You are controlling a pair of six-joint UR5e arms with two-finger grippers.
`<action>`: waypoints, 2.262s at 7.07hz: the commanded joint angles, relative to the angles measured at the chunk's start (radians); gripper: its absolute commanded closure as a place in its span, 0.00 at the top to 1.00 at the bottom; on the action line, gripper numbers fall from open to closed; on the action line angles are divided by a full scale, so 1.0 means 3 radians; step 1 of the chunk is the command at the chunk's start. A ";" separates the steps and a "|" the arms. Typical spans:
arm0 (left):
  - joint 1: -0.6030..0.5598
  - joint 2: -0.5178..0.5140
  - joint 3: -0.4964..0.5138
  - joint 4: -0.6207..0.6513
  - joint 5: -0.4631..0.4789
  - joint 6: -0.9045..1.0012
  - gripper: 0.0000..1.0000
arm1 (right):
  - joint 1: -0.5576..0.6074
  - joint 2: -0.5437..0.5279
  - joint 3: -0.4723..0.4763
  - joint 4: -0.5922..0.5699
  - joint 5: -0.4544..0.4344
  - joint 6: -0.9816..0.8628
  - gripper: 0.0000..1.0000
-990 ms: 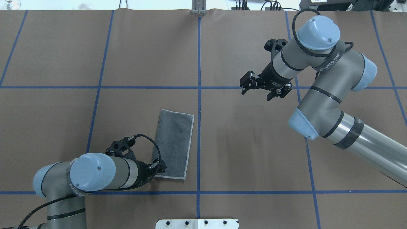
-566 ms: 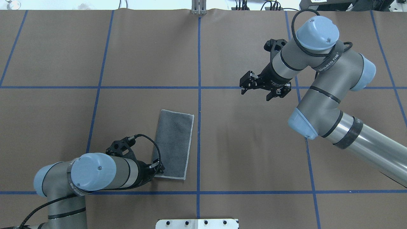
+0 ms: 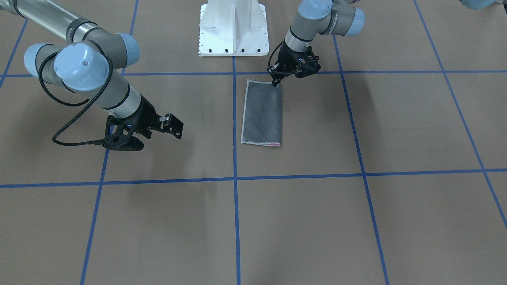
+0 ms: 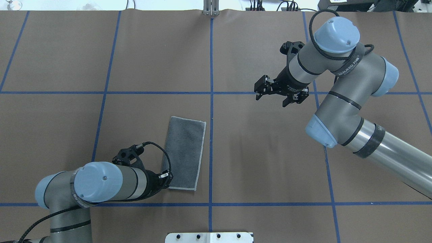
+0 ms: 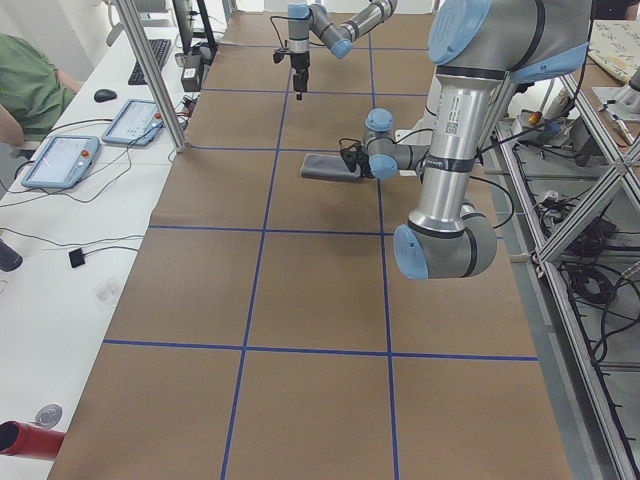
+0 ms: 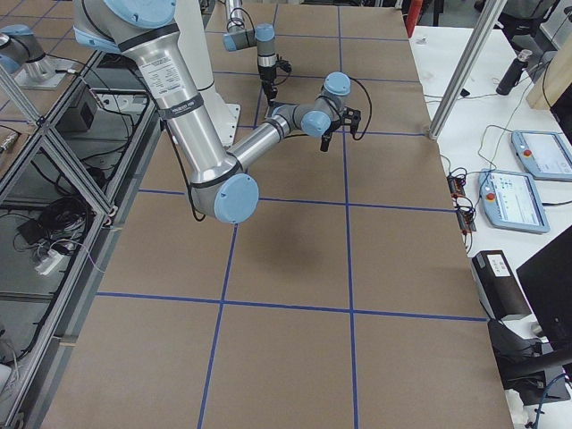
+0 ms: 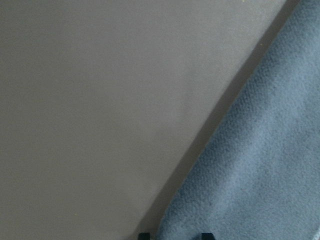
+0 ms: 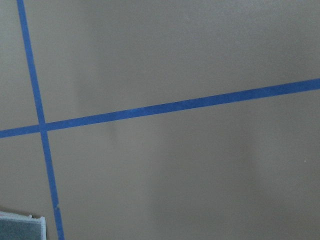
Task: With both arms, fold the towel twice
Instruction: 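Move the left gripper to the towel's near end and grasp it, then lift the towel end with the left gripper and fold it away from the robot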
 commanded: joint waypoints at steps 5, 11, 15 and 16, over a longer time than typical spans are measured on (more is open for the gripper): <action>-0.0062 -0.0364 -0.0041 0.0019 -0.0026 -0.0031 0.00 | 0.0000 0.0001 0.0010 -0.0005 0.0000 0.0005 1.00; -0.0649 -0.0778 0.0453 -0.0077 -0.0051 -0.0011 0.00 | 0.0000 0.0001 0.0000 0.0000 0.0000 -0.0005 1.00; -0.0758 -0.0647 0.0690 -0.0313 -0.0133 -0.0046 0.00 | 0.0000 0.0016 0.0000 0.0000 0.0000 -0.0005 1.00; -0.0758 -0.0534 0.0660 -0.0313 -0.0149 -0.0051 0.00 | 0.0000 0.0016 0.0000 0.0000 -0.0005 -0.0005 1.00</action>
